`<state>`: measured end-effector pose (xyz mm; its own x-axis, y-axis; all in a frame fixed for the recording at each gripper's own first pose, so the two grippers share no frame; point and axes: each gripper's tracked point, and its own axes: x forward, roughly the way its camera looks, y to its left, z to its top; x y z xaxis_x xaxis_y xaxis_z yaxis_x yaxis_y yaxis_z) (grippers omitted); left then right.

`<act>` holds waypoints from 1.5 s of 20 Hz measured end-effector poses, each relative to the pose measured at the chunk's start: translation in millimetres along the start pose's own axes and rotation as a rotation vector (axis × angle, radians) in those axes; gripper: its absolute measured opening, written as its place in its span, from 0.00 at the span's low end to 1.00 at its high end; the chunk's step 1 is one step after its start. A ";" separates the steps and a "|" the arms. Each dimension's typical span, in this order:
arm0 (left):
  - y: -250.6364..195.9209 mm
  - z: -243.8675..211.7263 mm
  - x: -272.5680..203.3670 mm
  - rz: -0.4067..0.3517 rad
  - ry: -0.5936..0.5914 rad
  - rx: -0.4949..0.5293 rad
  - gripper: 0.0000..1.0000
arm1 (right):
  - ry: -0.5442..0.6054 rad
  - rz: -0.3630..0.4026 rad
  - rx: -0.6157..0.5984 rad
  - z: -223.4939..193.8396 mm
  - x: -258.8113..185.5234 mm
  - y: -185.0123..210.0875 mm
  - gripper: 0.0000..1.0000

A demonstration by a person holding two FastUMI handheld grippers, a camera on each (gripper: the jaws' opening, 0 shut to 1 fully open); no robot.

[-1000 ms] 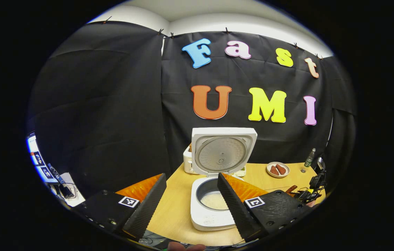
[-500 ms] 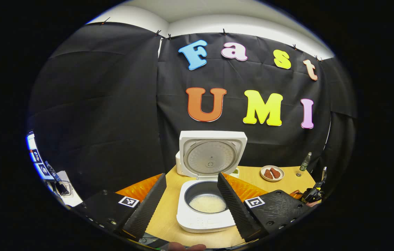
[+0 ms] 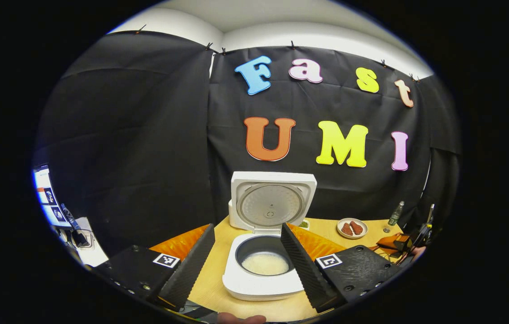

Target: Close the left gripper, press the button to open the rice cooker; take a wooden spoon from the chopstick holder with the right hand, scoop a spoonful of rice and pour it into the rice cooker, then put the wooden spoon back into the chopstick holder.

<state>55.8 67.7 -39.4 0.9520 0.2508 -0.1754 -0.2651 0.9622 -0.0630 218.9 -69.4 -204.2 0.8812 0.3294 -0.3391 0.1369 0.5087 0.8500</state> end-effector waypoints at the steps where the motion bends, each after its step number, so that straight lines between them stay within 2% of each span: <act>1: 2.3 1.3 -2.2 0.009 -0.009 0.005 0.94 | 0.009 0.019 -0.004 -1.0 3.7 12.7 0.13; 7: 17.3 -1.2 -14.0 0.061 -0.018 -0.008 0.94 | 0.090 0.161 -0.049 -33.2 35.2 102.3 0.13; 11: 33.1 -6.5 -24.0 0.102 -0.013 -0.027 0.94 | 0.149 0.203 -0.114 -69.2 69.6 145.2 0.13; 13: 39.0 -9.6 -25.8 0.117 -0.006 -0.040 0.94 | 0.173 0.202 -0.173 -87.4 84.8 159.8 0.15; 14: 41.9 -10.9 -26.5 0.123 -0.004 -0.043 0.94 | 0.183 0.198 -0.213 -97.9 90.6 165.7 0.13; 19: 51.3 -18.3 -31.3 0.139 0.004 -0.056 0.94 | 0.187 0.173 -0.391 -133.9 120.0 179.9 0.13; 26: 65.9 -20.8 -29.7 0.154 0.003 -0.097 0.94 | 0.133 0.079 -0.659 -143.7 139.4 174.0 0.13; 30: 68.6 -23.8 -27.5 0.159 0.001 -0.105 0.94 | 0.120 0.092 -0.866 -151.3 139.2 183.0 0.13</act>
<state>7.7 124.3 -62.3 0.8968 0.3986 -0.1919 -0.4266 0.8941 -0.1366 298.2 189.9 -156.8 0.8115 0.4555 -0.3660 -0.3665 0.8846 0.2883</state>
